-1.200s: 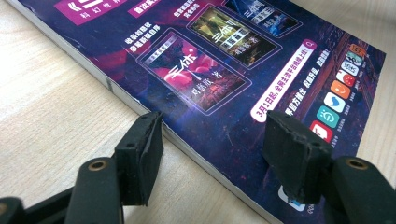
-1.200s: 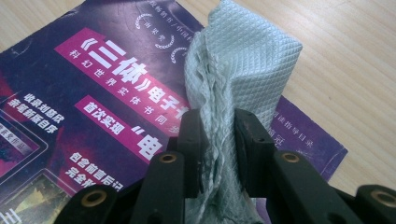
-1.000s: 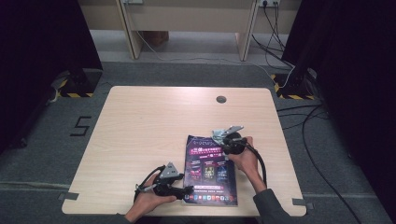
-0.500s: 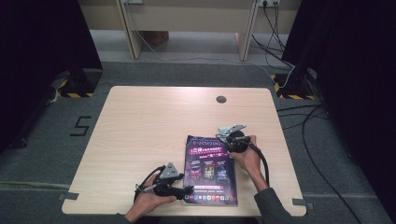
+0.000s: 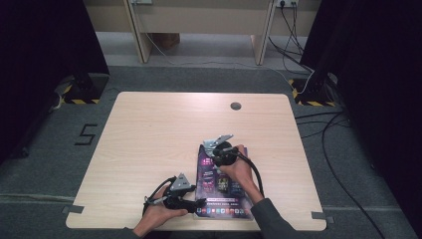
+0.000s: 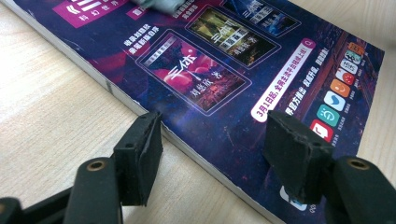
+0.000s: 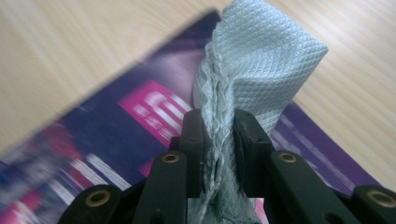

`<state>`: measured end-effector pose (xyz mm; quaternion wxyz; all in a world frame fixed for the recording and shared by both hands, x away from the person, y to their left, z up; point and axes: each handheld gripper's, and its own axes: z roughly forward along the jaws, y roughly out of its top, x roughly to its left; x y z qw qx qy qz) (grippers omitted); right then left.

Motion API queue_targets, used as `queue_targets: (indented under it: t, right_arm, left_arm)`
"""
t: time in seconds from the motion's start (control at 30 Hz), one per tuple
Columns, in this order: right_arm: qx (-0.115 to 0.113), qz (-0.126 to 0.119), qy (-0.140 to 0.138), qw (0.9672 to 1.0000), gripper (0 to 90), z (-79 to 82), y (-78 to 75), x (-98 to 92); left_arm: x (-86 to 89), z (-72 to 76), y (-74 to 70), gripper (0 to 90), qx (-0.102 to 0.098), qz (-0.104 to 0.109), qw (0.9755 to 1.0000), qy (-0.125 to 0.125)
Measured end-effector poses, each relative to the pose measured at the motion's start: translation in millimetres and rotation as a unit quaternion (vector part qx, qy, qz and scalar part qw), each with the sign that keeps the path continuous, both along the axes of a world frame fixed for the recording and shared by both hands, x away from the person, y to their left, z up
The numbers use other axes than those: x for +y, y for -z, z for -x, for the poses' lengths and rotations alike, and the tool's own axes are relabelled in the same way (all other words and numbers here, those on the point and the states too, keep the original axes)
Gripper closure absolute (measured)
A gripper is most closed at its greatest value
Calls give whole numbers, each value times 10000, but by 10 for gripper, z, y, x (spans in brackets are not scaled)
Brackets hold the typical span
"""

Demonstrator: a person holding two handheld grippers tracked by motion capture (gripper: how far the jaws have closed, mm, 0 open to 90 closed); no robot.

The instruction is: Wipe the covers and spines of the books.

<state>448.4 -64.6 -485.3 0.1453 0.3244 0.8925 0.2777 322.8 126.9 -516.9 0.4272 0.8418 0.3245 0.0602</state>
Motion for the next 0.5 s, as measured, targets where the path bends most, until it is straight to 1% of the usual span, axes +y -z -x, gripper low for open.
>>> queue_targets:
  t: [0.03,0.07,0.1,0.17,0.2,0.23,0.27,0.3,0.33,0.37,0.4,0.43,0.47,0.5]
  right_arm:
    - [-10,27,-113,9999,760,8,-2,107]
    - [-10,27,-113,9999,760,8,-2,107]
    - [-61,153,-172,9997,762,14,-5,166]
    - [-65,164,-161,9997,764,14,-5,169]
    - [-47,132,-155,9998,764,11,-5,157]
    - [-54,166,-64,9998,765,-3,-4,108]
    - [-80,212,-55,9997,765,-16,-5,69]
    - [-59,179,18,9998,765,-20,-3,28]
    - [-59,179,18,9998,765,-20,-3,28]
    - [-48,167,102,9998,765,-40,-5,-78]
    - [-48,167,102,9998,765,-40,-5,-78]
    - [-57,192,242,9995,766,-53,-6,-188]
    - [-57,192,242,9995,766,-53,-6,-188]
    - [-49,156,383,9991,766,-67,-4,-291]
  left_arm:
    - [-1,-2,-2,363,8,-8,10000,2]
    - [-1,-2,-2,363,8,-8,10000,2]
    - [2,0,2,363,-3,12,10000,-5]
    - [2,1,3,363,-6,17,10000,-5]
    - [0,0,3,363,-4,16,10000,-2]
    - [0,-1,0,363,0,-4,10000,-2]
    - [1,-1,0,363,-1,0,10000,-2]
    - [1,0,4,363,-6,20,10000,-6]
    - [1,0,4,363,-6,20,10000,-6]
    - [1,1,2,363,-6,10,10000,-3]
    - [1,1,2,363,-6,10,10000,-3]
    - [0,0,0,363,1,5,10000,-9]
    - [0,0,0,363,1,5,10000,-9]
    - [2,1,4,363,-7,25,10000,-5]
